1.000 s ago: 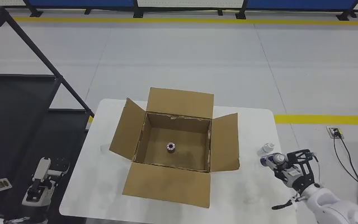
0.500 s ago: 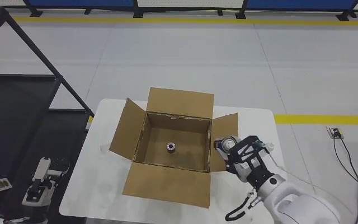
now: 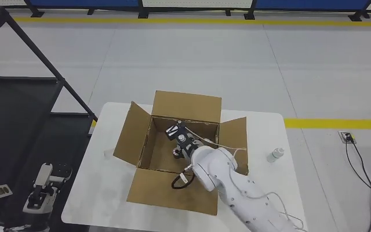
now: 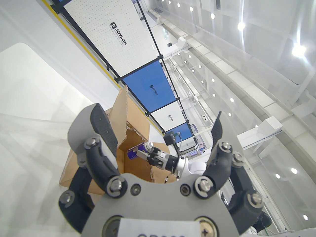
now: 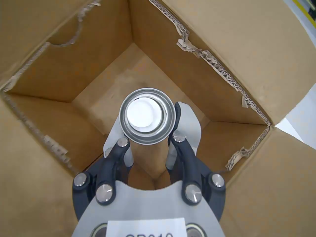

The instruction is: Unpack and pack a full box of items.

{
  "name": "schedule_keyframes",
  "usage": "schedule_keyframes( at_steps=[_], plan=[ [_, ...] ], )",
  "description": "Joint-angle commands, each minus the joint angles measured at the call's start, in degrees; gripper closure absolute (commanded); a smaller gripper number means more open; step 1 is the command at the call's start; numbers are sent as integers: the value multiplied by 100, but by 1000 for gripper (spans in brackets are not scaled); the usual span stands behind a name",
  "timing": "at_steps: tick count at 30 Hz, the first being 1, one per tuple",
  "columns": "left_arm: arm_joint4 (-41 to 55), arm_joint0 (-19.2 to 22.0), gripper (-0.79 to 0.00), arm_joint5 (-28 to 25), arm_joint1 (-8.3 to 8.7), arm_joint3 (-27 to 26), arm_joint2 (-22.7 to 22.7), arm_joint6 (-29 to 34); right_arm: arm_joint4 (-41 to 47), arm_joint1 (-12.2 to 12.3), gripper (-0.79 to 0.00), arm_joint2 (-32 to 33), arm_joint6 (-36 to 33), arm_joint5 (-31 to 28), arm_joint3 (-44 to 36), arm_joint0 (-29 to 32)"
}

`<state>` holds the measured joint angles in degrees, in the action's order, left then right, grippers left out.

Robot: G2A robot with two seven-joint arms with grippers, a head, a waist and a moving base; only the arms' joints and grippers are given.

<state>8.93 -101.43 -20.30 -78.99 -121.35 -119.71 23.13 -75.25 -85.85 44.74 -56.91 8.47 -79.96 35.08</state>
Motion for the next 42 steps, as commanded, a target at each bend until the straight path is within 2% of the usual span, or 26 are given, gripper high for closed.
schedule_keyframes(
  at_steps=[1,7,8,9,11,13,18,21,28,29,30,31,34,36,42],
  plan=[
    [0,0,-785,0,0,0,0,0,106,-128,0,-152,79,212,653,-280],
    [0,0,-785,0,0,0,0,0,428,-387,0,-313,416,364,1739,-677],
    [0,0,-785,0,0,0,0,0,440,-413,-31,-323,450,386,1851,-701],
    [0,0,-785,0,0,0,0,0,442,-437,-154,-336,485,401,1949,-722],
    [0,0,-785,0,0,0,0,0,458,-484,-197,-353,567,432,2120,-746],
    [0,0,-785,0,0,0,0,0,490,-525,-283,-350,629,428,2273,-780],
    [0,0,-785,0,0,0,0,0,554,-599,-326,-306,740,382,2546,-829],
    [0,0,-785,0,0,0,0,0,555,-621,-376,-262,800,363,2558,-808],
    [0,0,-785,0,0,0,0,0,367,-601,-397,-106,776,373,2311,-662],
    [0,0,-785,0,0,0,0,0,301,-594,-477,-86,767,403,2264,-633],
    [0,0,-785,0,0,0,0,0,252,-587,-613,-68,747,409,2216,-600],
    [0,0,-785,0,0,0,0,0,210,-581,-656,-45,729,417,2170,-570],
    [0,0,-785,0,0,0,0,0,99,-564,-699,24,670,396,2056,-497],
    [0,0,-785,0,0,0,0,0,40,-557,-767,73,635,390,2004,-458],
    [0,0,-785,0,0,0,0,0,-77,-541,-776,235,598,342,1863,-368]
  ],
)
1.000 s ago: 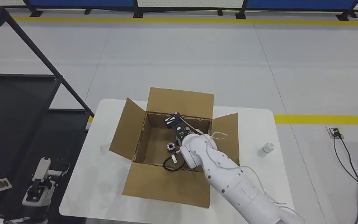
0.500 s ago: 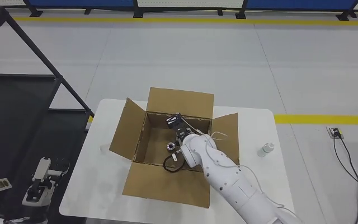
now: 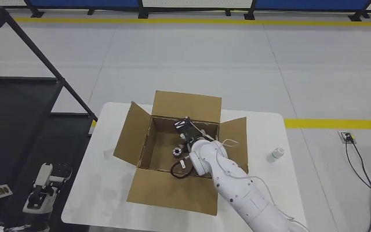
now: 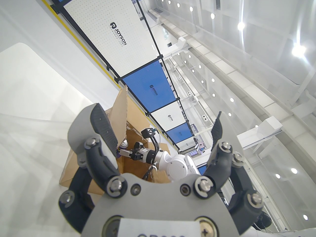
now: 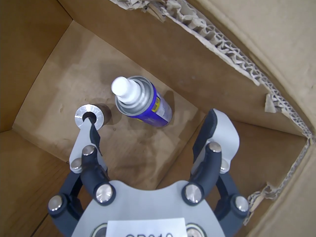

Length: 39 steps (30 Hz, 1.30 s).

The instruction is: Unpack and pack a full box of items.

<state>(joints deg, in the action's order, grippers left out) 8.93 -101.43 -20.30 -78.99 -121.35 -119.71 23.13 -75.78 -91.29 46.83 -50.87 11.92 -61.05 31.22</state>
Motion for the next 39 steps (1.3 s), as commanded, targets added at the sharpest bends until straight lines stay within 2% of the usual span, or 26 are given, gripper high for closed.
schedule_keyframes(
  at_steps=[1,6,10,18,22,26,30,35,39],
  plan=[
    [0,0,-785,0,0,0,0,0,-52,7,-773,49,-19,-10,-56,36],
    [0,0,-785,0,0,0,0,0,-114,49,-782,237,15,-148,-371,196],
    [0,0,-785,0,0,0,0,0,-183,205,-785,712,-48,-373,-1318,619],
    [0,0,-785,0,0,0,0,0,-220,719,-785,2836,-632,-1503,-4750,2574],
    [0,0,-785,0,0,0,0,0,31,857,-785,3970,-823,-1749,-5566,3229],
    [0,0,-785,0,0,0,0,0,283,964,-785,5008,-909,-1919,-5485,3414],
    [0,0,-785,0,0,0,0,0,548,1051,-785,5558,-936,-2151,-4713,3313],
    [0,0,-785,0,0,0,0,0,378,1164,-785,5751,-866,-2463,-3566,2983],
    [0,0,-785,0,0,0,0,0,130,1219,-785,5678,-673,-2426,-2748,2712]
  ],
)
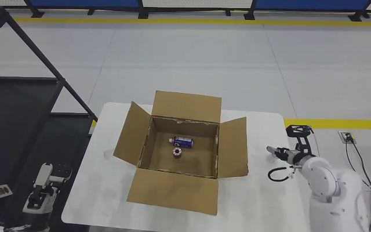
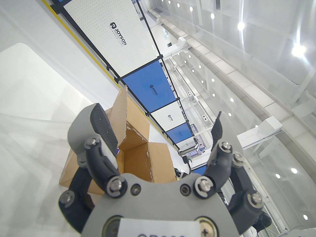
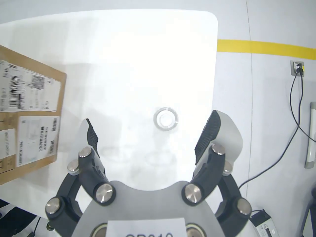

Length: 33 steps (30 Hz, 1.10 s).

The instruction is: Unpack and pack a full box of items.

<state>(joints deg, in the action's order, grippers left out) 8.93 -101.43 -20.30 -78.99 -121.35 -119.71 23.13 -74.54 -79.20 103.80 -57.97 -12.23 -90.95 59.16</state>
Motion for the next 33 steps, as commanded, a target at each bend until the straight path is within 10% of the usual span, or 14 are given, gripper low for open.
schedule_keyframes(
  at_steps=[1,3,10,19,33],
  plan=[
    [0,0,-785,0,0,0,0,0,23,26,-785,-12,49,-47,424,-156],
    [0,0,-785,0,0,0,0,0,-47,62,-696,-22,28,-108,752,-297],
    [0,0,-785,0,0,0,0,0,10,159,0,-43,64,-253,1469,-638],
    [0,0,-785,0,0,0,0,0,395,246,0,1,146,-247,1203,-600],
    [0,0,-785,0,0,0,0,0,151,142,0,-1794,226,723,-3789,1037]
  ],
)
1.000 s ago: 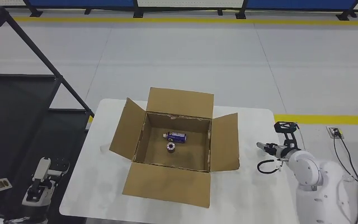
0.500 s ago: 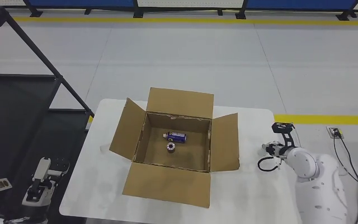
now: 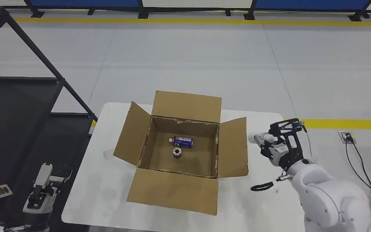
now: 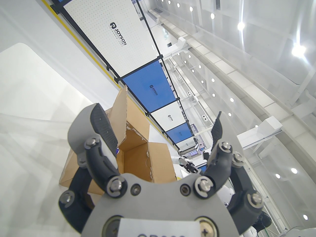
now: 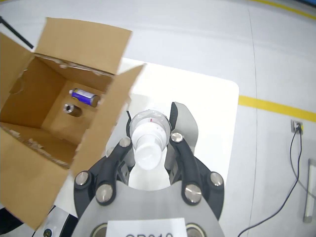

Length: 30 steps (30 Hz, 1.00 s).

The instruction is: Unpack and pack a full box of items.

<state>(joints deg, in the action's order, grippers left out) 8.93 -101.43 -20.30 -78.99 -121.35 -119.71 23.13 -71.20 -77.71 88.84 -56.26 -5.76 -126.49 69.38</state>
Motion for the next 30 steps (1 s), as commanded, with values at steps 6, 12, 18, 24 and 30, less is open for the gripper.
schedule_keyframes(
  at_steps=[6,12,18,24,30],
  plan=[
    [0,0,-785,0,0,0,0,0,-1033,-92,0,-1805,126,431,-201,-434],
    [0,0,-785,0,0,0,0,0,-1333,-251,0,-2975,-114,689,664,-1142],
    [0,0,-785,0,0,0,0,0,-1303,-518,0,-3895,-604,961,2481,-2101],
    [0,0,-785,0,0,0,0,0,-962,-844,0,-4336,-488,1465,4491,-2985],
    [0,0,-785,0,0,0,0,0,-466,-1104,0,-4498,-297,1594,5752,-3510]
  ],
)
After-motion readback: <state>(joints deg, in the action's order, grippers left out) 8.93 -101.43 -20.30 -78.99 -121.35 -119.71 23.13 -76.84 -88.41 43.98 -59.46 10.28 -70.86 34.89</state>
